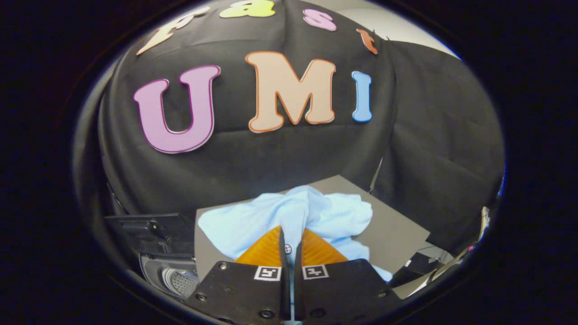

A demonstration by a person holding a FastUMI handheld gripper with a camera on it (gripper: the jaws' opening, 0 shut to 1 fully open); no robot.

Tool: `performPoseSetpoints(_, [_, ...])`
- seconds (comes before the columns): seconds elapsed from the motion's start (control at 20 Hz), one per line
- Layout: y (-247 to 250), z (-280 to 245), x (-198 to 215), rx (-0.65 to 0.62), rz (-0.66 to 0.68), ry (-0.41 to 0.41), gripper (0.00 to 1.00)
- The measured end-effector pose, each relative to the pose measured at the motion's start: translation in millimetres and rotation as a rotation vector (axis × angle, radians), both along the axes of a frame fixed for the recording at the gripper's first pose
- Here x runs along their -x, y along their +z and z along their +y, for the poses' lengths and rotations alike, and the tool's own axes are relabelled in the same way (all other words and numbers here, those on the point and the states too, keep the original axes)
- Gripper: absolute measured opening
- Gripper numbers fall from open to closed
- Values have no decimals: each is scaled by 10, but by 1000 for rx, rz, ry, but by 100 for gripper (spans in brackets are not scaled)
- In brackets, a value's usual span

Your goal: Put the clothes into the washing machine and then close the washing machine lid.

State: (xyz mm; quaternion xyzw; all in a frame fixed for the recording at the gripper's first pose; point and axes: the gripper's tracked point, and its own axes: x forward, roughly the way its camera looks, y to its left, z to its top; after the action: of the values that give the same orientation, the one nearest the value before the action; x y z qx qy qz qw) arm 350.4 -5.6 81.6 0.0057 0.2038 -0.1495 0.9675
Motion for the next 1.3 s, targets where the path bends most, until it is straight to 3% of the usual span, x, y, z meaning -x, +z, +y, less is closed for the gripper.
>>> performPoseSetpoints(0.3, [706, 560, 235, 34, -155, 53, 3])
performPoseSetpoints(0.65, [1101, 1325, 413, -45, -300, 81, 3])
performPoseSetpoints(0.9, [998, 1881, 444, -98, -322, 132, 3])
performPoseSetpoints(1.3, [438, 2497, 466, -38, -256, 188, 3])
